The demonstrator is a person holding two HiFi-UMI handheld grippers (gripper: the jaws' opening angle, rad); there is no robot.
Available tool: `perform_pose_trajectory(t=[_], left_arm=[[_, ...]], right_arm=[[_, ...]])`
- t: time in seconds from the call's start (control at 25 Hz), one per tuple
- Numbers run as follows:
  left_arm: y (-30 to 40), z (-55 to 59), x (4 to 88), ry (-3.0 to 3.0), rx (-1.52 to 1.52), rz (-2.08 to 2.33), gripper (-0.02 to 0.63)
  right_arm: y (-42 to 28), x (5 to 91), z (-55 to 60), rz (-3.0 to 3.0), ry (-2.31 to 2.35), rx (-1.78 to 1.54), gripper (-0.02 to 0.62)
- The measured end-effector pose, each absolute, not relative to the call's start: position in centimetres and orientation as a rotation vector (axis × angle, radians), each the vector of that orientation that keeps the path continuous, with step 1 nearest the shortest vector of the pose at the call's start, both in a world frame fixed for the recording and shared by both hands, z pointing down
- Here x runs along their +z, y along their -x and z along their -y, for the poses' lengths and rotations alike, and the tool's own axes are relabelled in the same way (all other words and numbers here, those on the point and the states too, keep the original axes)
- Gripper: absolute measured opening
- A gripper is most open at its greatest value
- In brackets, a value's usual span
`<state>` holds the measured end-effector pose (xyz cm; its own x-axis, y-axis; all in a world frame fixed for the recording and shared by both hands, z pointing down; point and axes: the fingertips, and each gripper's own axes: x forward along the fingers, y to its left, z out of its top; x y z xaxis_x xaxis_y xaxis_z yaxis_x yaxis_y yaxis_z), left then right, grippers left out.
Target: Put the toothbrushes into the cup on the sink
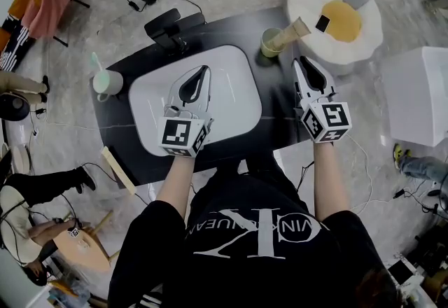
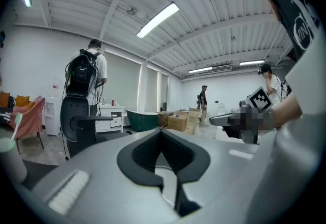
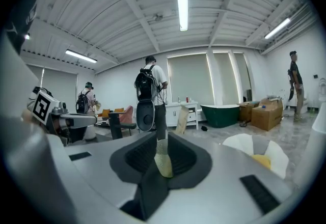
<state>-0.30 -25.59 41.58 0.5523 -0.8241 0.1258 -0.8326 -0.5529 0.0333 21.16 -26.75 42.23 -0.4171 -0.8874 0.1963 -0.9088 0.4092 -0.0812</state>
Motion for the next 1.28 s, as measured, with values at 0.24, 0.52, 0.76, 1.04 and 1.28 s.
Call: perform_pose_trajectory(t=[0.24,0.52,0.76,1.04,1.28], left_arm=[[0.6,25.0,40.4,-2.712,0.117,1.442,0.009],[1.0,24.2,39.5,-2.723,0.1,1.448,0.009],[1.1,23.7,38.9,-2.73,0.08,1.455,0.009],[1.3,23.2,37.9,-2.723,0.038,1.485,0.009],[1.5,22.8,37.3,-2.729,0.026,1.506,0.009]], right_arm=[[-20.5,41.2,25.7,2.557,-1.609,0.251,0.058],[-19.7,39.7,24.4,2.612,-1.597,0.24,0.032],[-19.4,38.6,23.5,2.65,-1.581,0.227,0.015],[-19.1,37.0,22.5,2.668,-1.566,0.158,0.014],[-19.2,36.2,21.9,2.667,-1.572,0.109,0.014]])
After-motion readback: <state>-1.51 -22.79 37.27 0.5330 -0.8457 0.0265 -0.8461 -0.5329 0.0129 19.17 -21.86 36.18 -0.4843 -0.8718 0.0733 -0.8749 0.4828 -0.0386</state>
